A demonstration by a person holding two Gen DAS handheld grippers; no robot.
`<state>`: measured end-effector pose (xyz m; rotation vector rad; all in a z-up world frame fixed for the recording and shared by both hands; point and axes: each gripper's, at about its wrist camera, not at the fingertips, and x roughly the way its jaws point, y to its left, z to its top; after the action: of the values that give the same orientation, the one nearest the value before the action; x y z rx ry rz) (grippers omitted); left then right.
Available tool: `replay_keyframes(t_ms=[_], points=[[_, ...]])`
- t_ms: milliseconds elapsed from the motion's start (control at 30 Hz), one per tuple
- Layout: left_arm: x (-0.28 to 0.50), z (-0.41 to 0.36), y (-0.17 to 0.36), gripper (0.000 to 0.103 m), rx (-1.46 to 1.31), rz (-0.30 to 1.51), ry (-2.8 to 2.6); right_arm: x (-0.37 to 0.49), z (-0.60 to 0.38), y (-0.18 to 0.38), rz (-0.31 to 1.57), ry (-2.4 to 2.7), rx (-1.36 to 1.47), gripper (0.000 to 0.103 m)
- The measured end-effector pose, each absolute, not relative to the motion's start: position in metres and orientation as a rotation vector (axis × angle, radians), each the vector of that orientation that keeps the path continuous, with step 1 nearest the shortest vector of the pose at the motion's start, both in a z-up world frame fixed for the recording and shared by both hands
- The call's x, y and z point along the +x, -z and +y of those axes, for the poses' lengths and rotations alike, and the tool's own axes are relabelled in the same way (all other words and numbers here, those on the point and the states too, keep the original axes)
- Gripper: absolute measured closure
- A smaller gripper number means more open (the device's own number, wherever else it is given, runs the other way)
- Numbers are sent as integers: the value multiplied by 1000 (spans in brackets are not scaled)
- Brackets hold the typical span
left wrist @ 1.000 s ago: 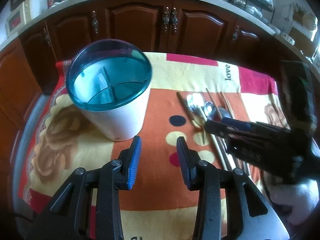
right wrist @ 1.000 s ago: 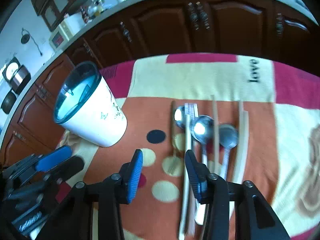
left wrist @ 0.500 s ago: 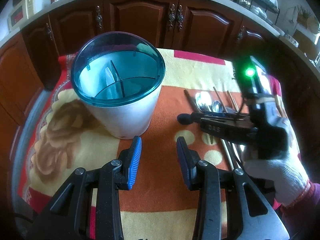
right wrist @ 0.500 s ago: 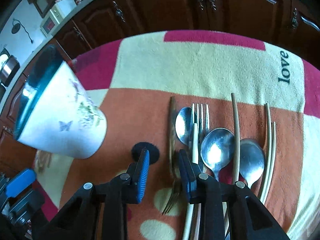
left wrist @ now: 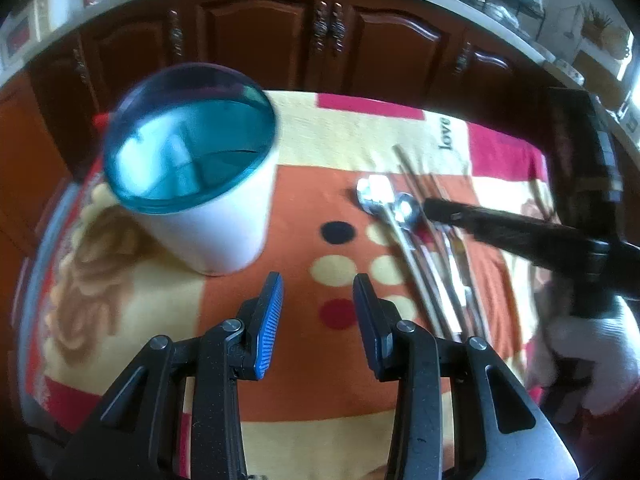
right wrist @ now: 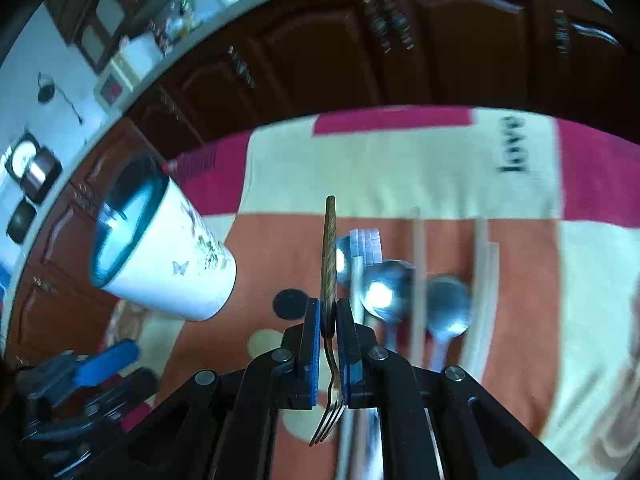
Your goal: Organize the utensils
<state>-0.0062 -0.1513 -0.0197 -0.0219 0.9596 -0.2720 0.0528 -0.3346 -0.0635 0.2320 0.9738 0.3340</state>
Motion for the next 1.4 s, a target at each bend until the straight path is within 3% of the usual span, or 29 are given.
replay_keyframes(t_ms=[367,633,1067,1400], points=[[25,-207,37,67,-95,1023,378,0,-445,63,968,-184,335,96],[57,-228,60,69,-134,1085,388,-18,-462,74,942,-201,411,96],[88,-236,83,98,-150,1145,396,-23,-468,79,910,-235,477,96],[66,-206,66,98,-165,1117,418,-19,-459,79,919,-248,467,96]])
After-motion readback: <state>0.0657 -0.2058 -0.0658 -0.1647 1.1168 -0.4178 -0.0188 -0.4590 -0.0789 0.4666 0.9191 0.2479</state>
